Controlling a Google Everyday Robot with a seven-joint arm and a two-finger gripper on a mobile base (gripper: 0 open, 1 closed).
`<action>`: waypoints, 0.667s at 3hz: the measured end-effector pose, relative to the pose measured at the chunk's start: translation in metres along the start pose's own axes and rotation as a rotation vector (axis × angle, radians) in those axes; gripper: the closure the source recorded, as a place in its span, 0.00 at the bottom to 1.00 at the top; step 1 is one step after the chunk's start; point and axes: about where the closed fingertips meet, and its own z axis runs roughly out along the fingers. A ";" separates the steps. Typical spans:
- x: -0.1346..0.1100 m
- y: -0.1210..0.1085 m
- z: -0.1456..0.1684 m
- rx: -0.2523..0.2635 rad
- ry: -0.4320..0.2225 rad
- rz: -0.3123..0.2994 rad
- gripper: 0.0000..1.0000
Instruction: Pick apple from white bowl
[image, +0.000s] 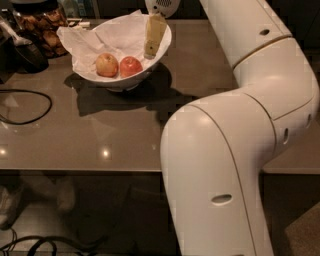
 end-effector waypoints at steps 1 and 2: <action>-0.003 -0.005 0.010 -0.006 -0.006 0.005 0.16; -0.009 -0.007 0.023 -0.024 -0.015 0.000 0.12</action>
Offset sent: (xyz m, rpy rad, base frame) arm -0.0060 -0.0076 -0.0159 -0.0876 0.2283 0.0495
